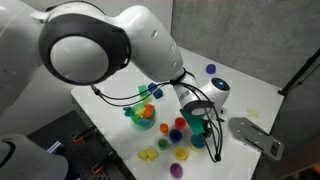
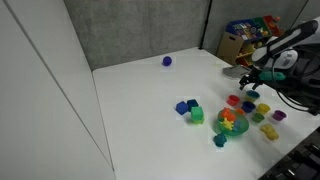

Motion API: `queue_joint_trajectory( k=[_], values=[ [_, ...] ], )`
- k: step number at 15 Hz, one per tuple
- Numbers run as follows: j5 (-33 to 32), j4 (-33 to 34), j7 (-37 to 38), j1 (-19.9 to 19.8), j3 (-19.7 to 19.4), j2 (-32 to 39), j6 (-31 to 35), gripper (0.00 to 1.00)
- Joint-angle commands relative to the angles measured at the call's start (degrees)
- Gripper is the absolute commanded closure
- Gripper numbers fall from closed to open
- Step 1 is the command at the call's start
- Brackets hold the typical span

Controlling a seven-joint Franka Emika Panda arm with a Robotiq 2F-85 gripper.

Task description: Put the light-blue cup in the yellow one, then place the yellow toy in the bowl

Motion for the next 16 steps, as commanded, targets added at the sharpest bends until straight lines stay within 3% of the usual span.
queue_joint_trajectory(
  k=[1,10,16],
  values=[
    [-2.63,-8.19,2.29,3.94,-1.75,-5.29,1.31,0.0],
    [-7.77,-28.86,8.13,11.85,-5.69,-17.66,5.29,0.0],
    [-9.38,-41.21,8.13,11.9,-6.64,-24.14,11.01,0.0]
  ],
)
